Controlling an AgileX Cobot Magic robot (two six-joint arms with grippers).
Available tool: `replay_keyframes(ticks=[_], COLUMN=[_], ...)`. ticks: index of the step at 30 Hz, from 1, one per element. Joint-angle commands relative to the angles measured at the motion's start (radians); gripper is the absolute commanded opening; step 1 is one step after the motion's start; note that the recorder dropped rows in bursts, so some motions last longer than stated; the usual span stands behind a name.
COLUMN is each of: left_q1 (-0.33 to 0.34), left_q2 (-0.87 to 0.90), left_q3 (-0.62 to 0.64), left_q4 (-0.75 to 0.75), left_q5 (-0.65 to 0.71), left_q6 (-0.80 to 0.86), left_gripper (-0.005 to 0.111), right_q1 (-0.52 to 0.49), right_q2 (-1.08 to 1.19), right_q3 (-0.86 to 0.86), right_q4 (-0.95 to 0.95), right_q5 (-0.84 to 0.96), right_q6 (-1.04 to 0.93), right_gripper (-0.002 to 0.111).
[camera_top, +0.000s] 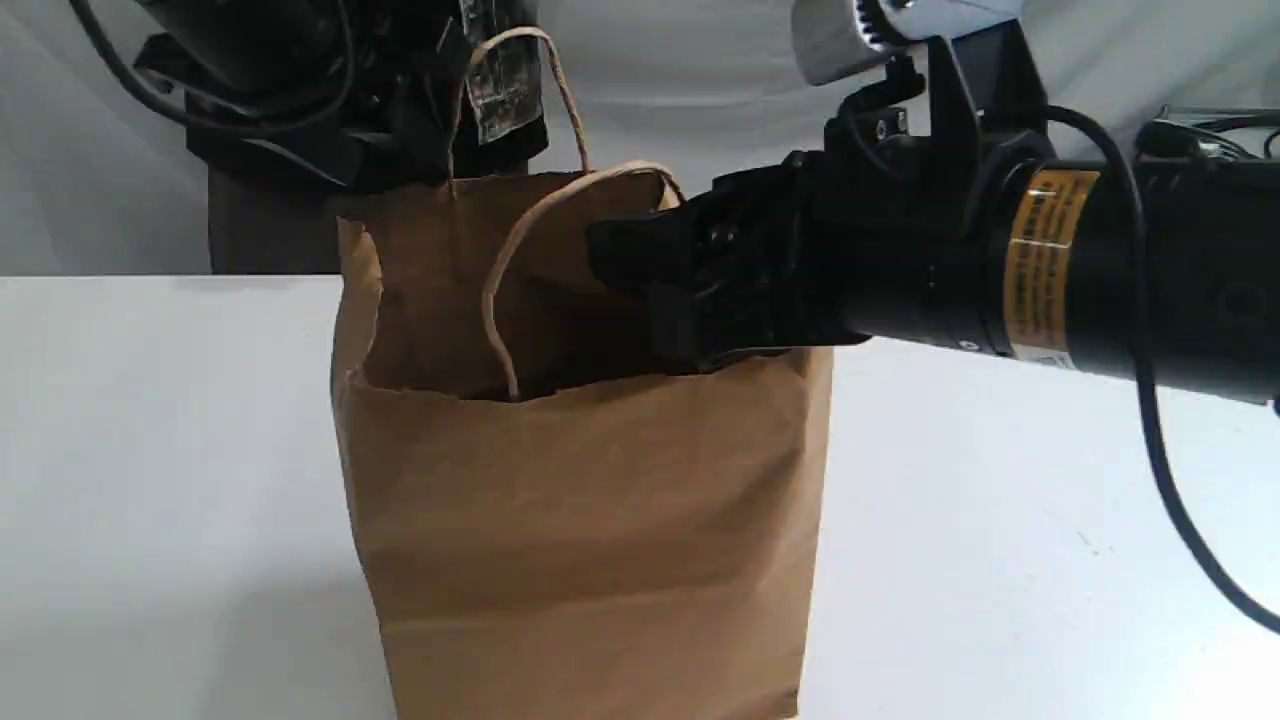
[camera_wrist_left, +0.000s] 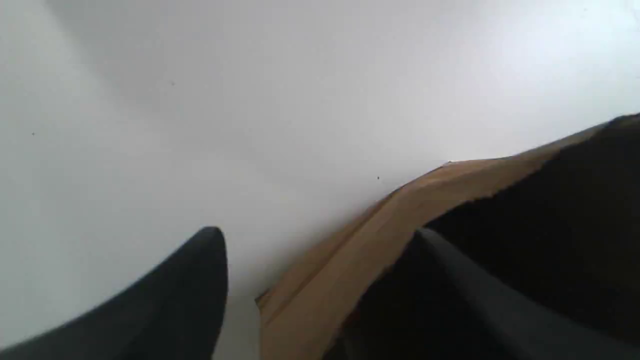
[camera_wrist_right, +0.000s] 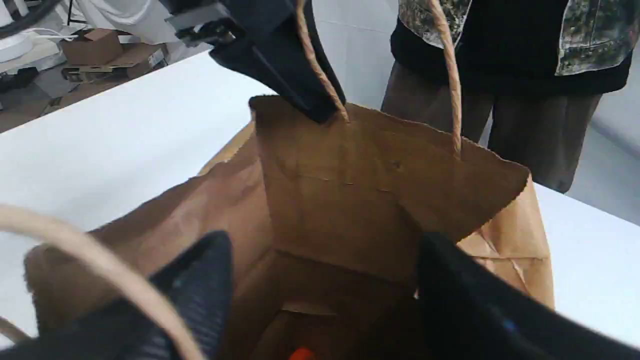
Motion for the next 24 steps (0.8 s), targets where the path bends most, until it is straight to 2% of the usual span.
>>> replay_keyframes(ticks=[1,16,24], left_q1=[-0.009,-0.009,-0.009], left_q2=[-0.050,-0.190,-0.230], left_q3=[0.007,0.008,0.011], left_q4=[-0.008,0.072,0.079], left_q5=[-0.010,-0.010,-0.010], left_q6=[-0.010,-0.009,-0.009], left_gripper=[0.056,0.056,0.056], right_q1=[0.002,0.002,0.002], right_q2=[0.001,-0.137,-0.187], right_q3=[0.005,0.011,0.140], right_q4=[0.010,-0.025,-0.033], right_q5=[0.023,0.042,0.021], right_q6=[0.002,0.004,0.023], right_gripper=[0.073,0.073,0.073])
